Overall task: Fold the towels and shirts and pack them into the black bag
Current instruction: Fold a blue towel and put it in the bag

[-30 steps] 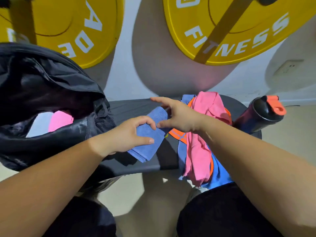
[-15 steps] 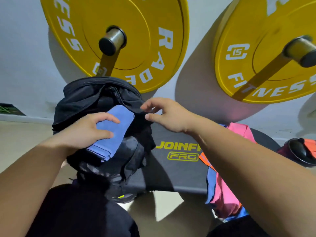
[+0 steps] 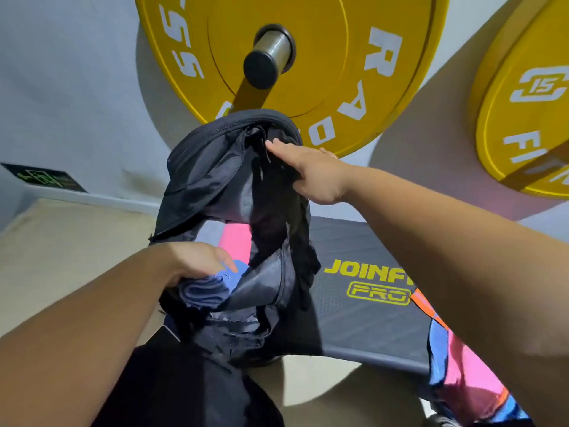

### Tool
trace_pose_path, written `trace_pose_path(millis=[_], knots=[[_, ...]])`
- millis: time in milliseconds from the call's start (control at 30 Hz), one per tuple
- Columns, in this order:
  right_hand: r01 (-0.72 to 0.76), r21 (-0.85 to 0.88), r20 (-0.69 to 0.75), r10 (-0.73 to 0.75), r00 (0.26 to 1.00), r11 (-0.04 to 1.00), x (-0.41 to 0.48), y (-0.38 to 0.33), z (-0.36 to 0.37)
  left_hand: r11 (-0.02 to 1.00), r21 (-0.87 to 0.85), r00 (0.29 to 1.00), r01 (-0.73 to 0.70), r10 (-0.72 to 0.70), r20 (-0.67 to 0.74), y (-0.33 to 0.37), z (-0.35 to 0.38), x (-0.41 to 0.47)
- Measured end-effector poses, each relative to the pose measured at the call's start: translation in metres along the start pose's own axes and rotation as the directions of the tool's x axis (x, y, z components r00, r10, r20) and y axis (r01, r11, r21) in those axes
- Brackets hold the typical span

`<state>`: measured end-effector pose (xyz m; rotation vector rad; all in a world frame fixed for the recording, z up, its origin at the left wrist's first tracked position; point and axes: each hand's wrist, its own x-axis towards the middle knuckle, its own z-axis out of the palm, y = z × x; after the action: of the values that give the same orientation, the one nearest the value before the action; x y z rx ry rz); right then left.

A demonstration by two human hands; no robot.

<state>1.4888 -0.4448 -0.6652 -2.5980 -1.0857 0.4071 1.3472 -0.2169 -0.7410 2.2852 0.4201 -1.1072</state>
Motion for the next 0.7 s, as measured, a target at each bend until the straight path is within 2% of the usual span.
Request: trace_pose_path(millis=[67, 133, 200, 233, 300, 367, 433, 533, 633, 700], knots=[[0.059, 0.066, -0.003, -0.058, 0.998, 0.996, 0.000, 0.003, 0.004, 0.991, 0.133, 0.999, -0.022, 0.025, -0.024, 0.009, -0.010, 0.015], [0.082, 0.130, -0.010, -0.081, 0.997, 0.988, -0.005, 0.007, 0.009, 0.986, 0.129, 0.986, -0.109, 0.124, -0.114, 0.024, -0.010, 0.040], [0.097, 0.163, -0.041, -0.091, 0.995, 0.982, -0.013, 0.013, 0.011, 0.965, -0.109, 0.955, -0.239, 0.213, -0.208, 0.034, -0.003, 0.064], [0.105, 0.173, -0.058, -0.096, 0.994, 0.979, -0.017, 0.016, 0.012, 0.931, -0.244, 0.943, -0.270, 0.204, -0.263, 0.035, 0.001, 0.074], [0.119, 0.173, -0.075, -0.107, 0.991, 0.978, -0.024, 0.021, 0.014, 0.908, -0.329, 0.941, -0.259, 0.160, -0.300, 0.033, 0.008, 0.092], [0.136, 0.155, -0.069, -0.127, 0.990, 0.979, -0.029, 0.024, 0.015, 0.962, -0.216, 0.967, -0.170, 0.120, -0.224, 0.030, 0.014, 0.101], [0.156, 0.133, -0.059, -0.149, 0.987, 0.979, -0.033, 0.026, 0.016, 0.988, -0.039, 0.974, -0.152, 0.143, -0.174, 0.026, 0.017, 0.107], [0.144, 0.067, -0.043, -0.141, 0.989, 0.987, -0.039, 0.027, 0.017, 0.964, 0.224, 0.953, -0.146, 0.198, -0.230, 0.024, 0.020, 0.113], [0.090, -0.091, -0.041, -0.094, 0.995, 0.992, -0.045, 0.025, 0.020, 0.835, 0.550, 0.928, -0.035, 0.232, -0.293, 0.031, 0.018, 0.114], [0.063, -0.168, -0.047, -0.072, 0.996, 0.984, -0.049, 0.026, 0.025, 0.655, 0.755, 0.897, 0.030, 0.315, -0.309, 0.038, 0.014, 0.112]])
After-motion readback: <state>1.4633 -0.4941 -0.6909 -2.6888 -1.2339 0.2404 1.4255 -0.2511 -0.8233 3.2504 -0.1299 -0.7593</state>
